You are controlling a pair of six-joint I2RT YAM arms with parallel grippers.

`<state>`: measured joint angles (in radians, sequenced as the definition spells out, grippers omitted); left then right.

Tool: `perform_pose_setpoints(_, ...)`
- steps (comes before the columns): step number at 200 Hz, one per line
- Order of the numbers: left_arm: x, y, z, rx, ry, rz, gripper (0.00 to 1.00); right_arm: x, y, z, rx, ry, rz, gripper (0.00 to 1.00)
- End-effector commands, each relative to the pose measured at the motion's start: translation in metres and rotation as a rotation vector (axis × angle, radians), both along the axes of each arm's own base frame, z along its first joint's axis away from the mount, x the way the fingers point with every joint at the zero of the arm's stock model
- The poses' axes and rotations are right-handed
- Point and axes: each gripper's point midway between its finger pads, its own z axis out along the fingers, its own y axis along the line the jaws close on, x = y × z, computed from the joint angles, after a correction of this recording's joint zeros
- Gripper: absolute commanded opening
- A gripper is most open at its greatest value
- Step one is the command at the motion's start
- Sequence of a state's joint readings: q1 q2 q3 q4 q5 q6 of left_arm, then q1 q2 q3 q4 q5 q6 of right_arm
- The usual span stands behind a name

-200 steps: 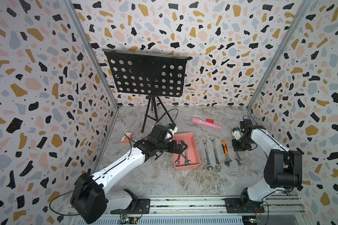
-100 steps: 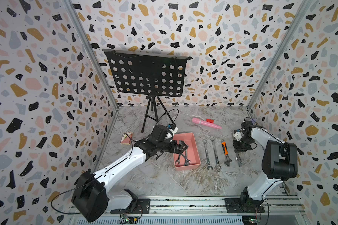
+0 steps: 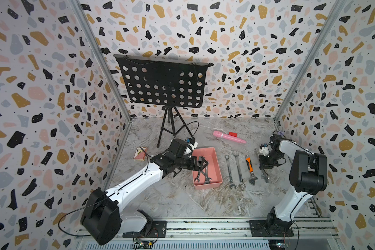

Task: Take out the wrench from the storage box
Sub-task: Place the wrench at the center of the board.

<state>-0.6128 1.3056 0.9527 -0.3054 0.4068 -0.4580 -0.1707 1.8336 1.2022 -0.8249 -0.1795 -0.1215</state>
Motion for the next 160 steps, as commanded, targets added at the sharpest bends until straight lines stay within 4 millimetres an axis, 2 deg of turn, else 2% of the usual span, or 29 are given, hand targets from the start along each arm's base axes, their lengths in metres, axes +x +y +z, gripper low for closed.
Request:
perform_pose_setpoints(1,0.008,-0.009,0.018,-0.033,-0.056,-0.023,1.00,0.007,-0.004,-0.001,-0.002,-0.011,-0.004,0.13)
perform_pose_setpoints(113,0.009,-0.012,0.017,-0.030,-0.053,-0.035,1.00,-0.011,-0.008,-0.005,-0.037,0.042,-0.042,0.28)
perform_pose_setpoints(160,0.007,-0.011,0.016,-0.031,-0.052,-0.037,1.00,-0.012,-0.014,0.005,-0.077,0.023,-0.043,0.36)
